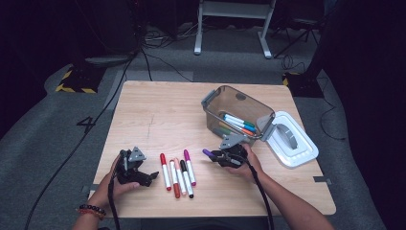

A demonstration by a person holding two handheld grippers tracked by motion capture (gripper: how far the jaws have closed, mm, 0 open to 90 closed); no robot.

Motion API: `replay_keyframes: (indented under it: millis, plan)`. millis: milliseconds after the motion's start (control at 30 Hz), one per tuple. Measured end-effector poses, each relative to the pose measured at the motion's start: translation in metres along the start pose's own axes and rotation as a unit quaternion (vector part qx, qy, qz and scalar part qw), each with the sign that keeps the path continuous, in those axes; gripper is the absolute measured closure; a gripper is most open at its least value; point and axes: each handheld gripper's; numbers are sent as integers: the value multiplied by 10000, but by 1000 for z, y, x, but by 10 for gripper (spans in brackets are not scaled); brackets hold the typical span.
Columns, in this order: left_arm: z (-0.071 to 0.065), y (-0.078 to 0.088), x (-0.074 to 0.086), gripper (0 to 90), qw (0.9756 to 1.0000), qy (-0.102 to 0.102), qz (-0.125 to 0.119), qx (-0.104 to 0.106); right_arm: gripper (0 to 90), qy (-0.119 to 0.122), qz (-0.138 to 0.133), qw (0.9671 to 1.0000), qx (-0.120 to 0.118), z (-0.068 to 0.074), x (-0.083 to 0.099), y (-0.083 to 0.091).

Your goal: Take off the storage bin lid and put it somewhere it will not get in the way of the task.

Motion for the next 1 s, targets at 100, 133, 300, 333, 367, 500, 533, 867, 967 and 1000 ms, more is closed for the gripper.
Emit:
replay_keyframes:
  millis: [100, 133, 300, 333, 367, 500, 533, 867, 967, 1000]
  plan:
    - [0, 0, 0, 5, 10000, 10, 4, 9, 752, -35, -224, 9997, -19, 0, -5, 16]
    - [0, 0, 0, 5, 10000, 23, -3, 15, 751, -24, -300, 9995, -14, 0, -7, 23]
    - [0, 0, 0, 5, 10000, 12, 3, 10, 752, -28, -628, 9980, 49, -3, -15, 51]
    - [0, 0, 0, 5, 10000, 7, 4, 7, 751, -33, -690, 9976, 62, -4, -17, 57]
    - [0, 0, 0, 5, 10000, 7, 4, 7, 752, -47, -757, 9971, 62, -5, -18, 63]
    - [0, 0, 0, 4, 10000, 13, 3, 11, 751, -7, -938, 9954, 178, -7, -27, 86]
    - [0, 0, 0, 5, 10000, 24, -2, 16, 751, 20, -961, 9952, 202, -8, -29, 90]
    - [0, 0, 0, 5, 10000, 31, 1, 21, 752, 183, -1127, 9917, 591, -23, -63, 135]
    - [0, 0, 0, 4, 10000, 27, -3, 22, 751, 145, -1133, 9912, 668, -33, -71, 140]
    - [0, 0, 0, 4, 10000, 28, -3, 22, 751, 126, -1143, 9912, 659, -36, -73, 141]
Point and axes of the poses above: each handheld gripper's, and its own axes: y roughly backward along the jaws, x roughly out of its underside, z roughly to its left, and after that the axes turned 4 degrees about y, right-handed
